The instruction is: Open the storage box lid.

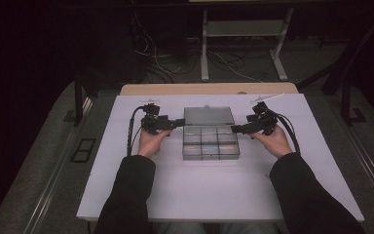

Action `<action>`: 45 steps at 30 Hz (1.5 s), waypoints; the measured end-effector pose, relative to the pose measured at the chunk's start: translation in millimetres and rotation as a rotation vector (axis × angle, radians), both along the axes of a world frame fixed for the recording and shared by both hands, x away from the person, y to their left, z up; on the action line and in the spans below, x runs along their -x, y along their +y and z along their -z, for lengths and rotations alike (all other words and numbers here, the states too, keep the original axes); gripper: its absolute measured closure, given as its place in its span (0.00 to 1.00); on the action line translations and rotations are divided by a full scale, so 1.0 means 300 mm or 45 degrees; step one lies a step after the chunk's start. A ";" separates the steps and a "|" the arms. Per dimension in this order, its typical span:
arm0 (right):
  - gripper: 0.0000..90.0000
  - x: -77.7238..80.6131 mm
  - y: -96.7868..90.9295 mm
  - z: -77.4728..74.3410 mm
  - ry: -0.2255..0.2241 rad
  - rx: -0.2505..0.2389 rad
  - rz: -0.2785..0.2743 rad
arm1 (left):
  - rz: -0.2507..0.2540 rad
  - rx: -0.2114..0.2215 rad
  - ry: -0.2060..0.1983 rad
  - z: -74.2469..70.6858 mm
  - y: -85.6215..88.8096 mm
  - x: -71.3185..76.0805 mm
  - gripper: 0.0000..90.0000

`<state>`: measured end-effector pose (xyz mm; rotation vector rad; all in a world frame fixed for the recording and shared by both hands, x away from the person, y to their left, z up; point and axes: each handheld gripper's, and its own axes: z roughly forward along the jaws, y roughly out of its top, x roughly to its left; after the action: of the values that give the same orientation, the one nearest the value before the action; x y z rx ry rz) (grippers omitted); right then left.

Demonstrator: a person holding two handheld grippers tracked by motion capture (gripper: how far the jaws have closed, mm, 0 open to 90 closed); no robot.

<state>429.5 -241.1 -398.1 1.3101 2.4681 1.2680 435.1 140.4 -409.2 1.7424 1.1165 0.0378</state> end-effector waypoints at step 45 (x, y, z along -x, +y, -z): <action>0.01 0.346 -0.133 -0.010 -0.061 0.014 -0.130 | 0.217 -0.031 -0.134 -0.023 0.039 0.382 0.00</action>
<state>325.7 -281.1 -395.2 1.1510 2.5343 1.2894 320.4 152.1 -402.2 1.8298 0.8921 0.0381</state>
